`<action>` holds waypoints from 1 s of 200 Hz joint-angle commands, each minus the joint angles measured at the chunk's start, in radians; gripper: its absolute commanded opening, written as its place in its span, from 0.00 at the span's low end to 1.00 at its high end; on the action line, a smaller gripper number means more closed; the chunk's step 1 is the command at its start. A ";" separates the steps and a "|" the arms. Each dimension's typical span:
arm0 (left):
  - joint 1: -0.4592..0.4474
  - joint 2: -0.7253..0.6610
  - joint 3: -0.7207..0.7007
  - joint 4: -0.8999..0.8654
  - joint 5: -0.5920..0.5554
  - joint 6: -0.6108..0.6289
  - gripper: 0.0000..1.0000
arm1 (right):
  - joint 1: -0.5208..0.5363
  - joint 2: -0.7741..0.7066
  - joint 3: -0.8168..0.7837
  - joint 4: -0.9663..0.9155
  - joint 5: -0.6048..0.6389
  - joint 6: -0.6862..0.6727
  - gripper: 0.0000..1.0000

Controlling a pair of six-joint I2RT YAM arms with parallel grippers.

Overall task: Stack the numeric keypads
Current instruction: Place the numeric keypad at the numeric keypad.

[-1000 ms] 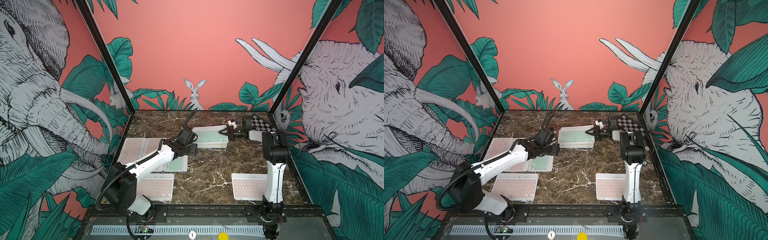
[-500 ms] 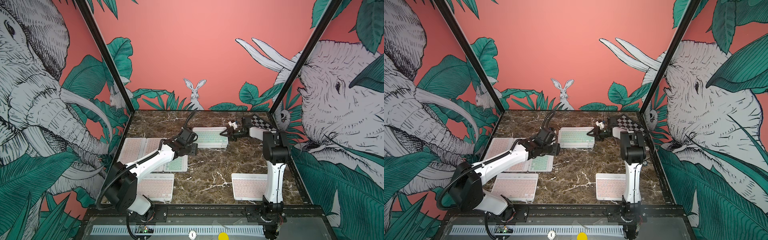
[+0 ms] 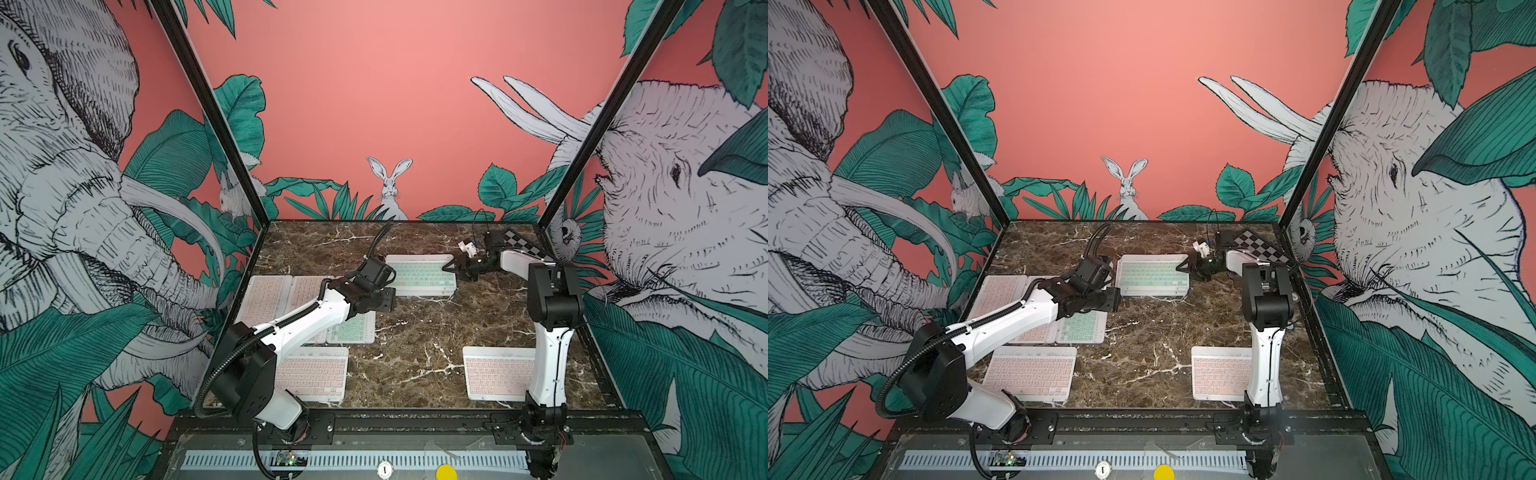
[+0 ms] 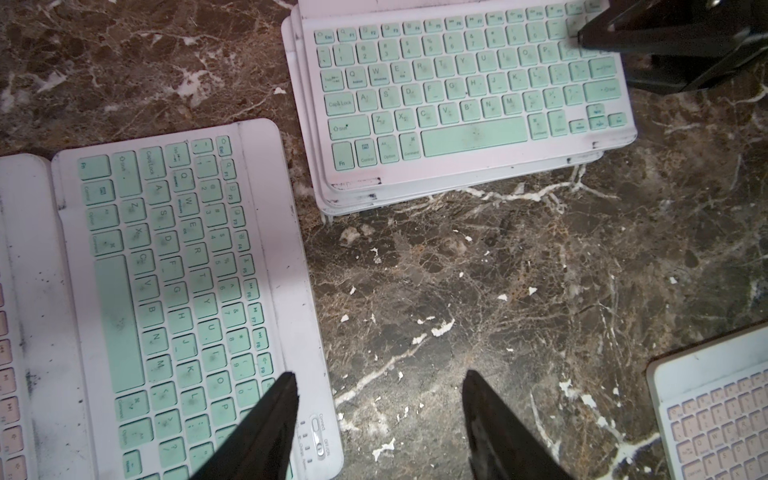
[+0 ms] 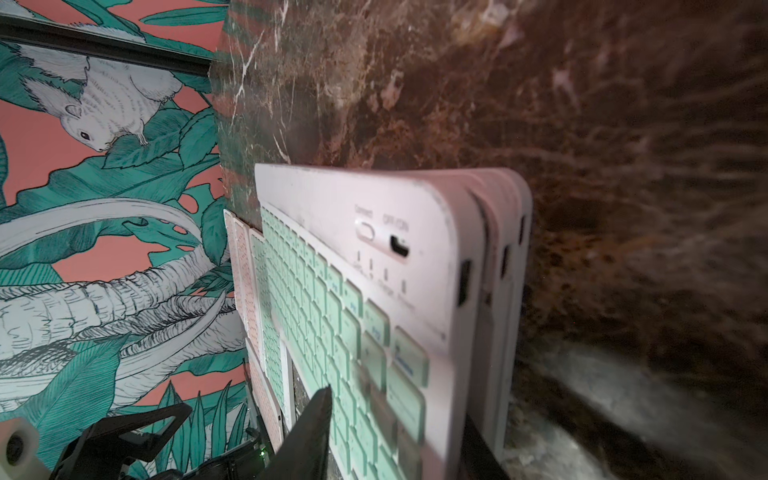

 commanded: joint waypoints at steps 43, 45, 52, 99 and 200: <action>0.004 -0.003 -0.025 0.019 0.003 -0.002 0.65 | -0.002 -0.053 0.039 -0.082 0.084 -0.054 0.42; 0.004 -0.004 -0.026 0.020 0.003 -0.003 0.65 | -0.003 -0.055 0.040 -0.083 0.085 -0.055 0.42; 0.004 -0.005 -0.027 0.023 0.005 -0.005 0.65 | -0.002 -0.058 0.040 -0.089 0.092 -0.055 0.42; 0.004 -0.008 -0.044 0.035 0.011 -0.011 0.65 | -0.003 -0.064 0.059 -0.138 0.141 -0.084 0.42; 0.004 -0.025 -0.053 0.034 0.003 -0.007 0.65 | 0.000 -0.171 0.017 -0.175 0.282 -0.111 0.42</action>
